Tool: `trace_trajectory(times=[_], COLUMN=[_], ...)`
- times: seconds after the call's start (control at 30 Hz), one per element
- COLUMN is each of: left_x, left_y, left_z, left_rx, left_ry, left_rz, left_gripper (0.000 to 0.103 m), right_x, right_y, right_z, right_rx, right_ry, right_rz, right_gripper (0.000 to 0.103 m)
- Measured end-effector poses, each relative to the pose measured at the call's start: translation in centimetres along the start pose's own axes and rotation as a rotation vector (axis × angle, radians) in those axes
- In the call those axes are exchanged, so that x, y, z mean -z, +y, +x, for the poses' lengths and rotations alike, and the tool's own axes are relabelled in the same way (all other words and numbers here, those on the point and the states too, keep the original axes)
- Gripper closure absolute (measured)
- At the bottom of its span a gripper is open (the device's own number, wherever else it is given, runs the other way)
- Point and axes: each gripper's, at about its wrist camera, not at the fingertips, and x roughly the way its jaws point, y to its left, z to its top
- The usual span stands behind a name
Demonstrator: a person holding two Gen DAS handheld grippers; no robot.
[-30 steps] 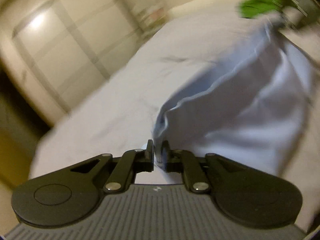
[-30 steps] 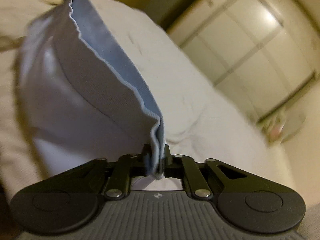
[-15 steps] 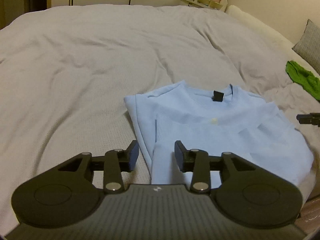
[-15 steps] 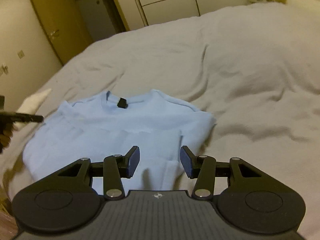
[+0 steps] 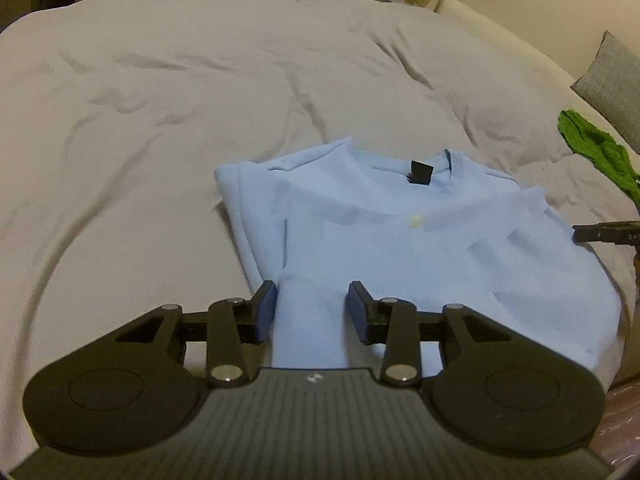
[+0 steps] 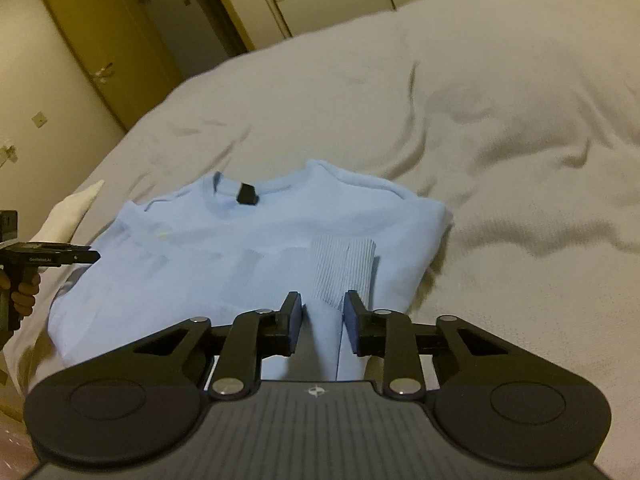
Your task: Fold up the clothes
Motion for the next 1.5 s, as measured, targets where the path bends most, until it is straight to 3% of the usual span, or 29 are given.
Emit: trace_trajectory(times=[0.07, 0.1, 0.2, 0.3, 0.4, 0.53, 0.67, 0.83, 0.9, 0.97, 1.0, 1.03, 1.1, 1.17, 1.27, 1.37, 1.47, 1.5], left_x=[0.0, 0.2, 0.5, -0.2, -2.1, -5.0, -7.1, -6.7, -5.8, -5.3, -5.3, -5.4, -5.6, -5.3, -3.1, -0.3, 2.0, 2.5], left_y=[-0.4, -0.5, -1.0, -1.8, -2.0, -1.9, -1.0, -0.1, 0.0, 0.0, 0.1, 0.4, 1.6, 3.0, 3.6, 1.5, -3.0, -4.8], left_z=[-0.6, -1.3, -3.6, -4.7, -3.7, 0.0, 2.8, 8.4, 10.3, 10.5, 10.0, 9.1, 6.5, 3.3, -2.3, -6.5, -7.4, -6.8], left_rx=[-0.019, -0.017, -0.035, -0.093, -0.136, -0.189, -0.21, -0.261, -0.295, -0.335, -0.35, -0.353, -0.337, -0.322, -0.31, -0.248, -0.16, -0.144], left_ry=[-0.027, -0.051, -0.147, -0.265, -0.315, -0.272, -0.249, -0.112, -0.059, -0.056, -0.062, -0.071, -0.088, -0.101, -0.125, -0.152, -0.173, -0.184], left_rz=[0.02, 0.03, 0.077, 0.131, 0.131, 0.156, 0.171, 0.187, 0.206, 0.218, 0.212, 0.19, 0.114, 0.02, -0.075, -0.106, -0.03, 0.018], left_gripper=[0.097, 0.097, 0.096, 0.096, 0.096, 0.095, 0.095, 0.094, 0.088, 0.079, 0.071, 0.069, 0.067, 0.07, 0.072, 0.073, 0.074, 0.074], right_x=[0.3, 0.5, 0.4, -0.6, -2.4, -5.0, -6.2, -6.3, -6.3, -5.7, -5.5, -5.4, -5.0, -4.3, -1.6, 2.3, 5.1, 5.6], right_y=[0.6, 1.1, 3.1, 3.9, 4.1, 3.5, 2.6, 1.3, 0.8, 1.1, 1.2, 1.3, 1.9, 2.1, 2.6, 5.0, 8.1, 9.2], right_z=[0.1, -0.2, -2.7, -4.6, -3.7, 0.4, 3.9, 8.8, 10.7, 11.0, 10.8, 10.6, 8.9, 5.6, -0.3, -4.3, -5.4, -4.6], right_rx=[0.02, 0.036, 0.086, 0.126, 0.193, 0.279, 0.306, 0.358, 0.379, 0.41, 0.427, 0.445, 0.491, 0.517, 0.445, 0.393, 0.324, 0.31], right_ry=[-0.006, -0.021, -0.145, -0.265, -0.309, -0.273, -0.218, -0.095, -0.046, -0.025, -0.026, -0.026, -0.07, -0.139, -0.238, -0.296, -0.355, -0.359], right_rz=[-0.025, -0.053, -0.152, -0.172, -0.198, -0.225, -0.238, -0.253, -0.26, -0.274, -0.278, -0.281, -0.267, -0.222, -0.133, -0.12, -0.093, -0.111], right_gripper=[0.089, 0.092, 0.095, 0.096, 0.096, 0.097, 0.097, 0.097, 0.096, 0.095, 0.09, 0.069, 0.049, 0.049, 0.049, 0.049, 0.055, 0.061])
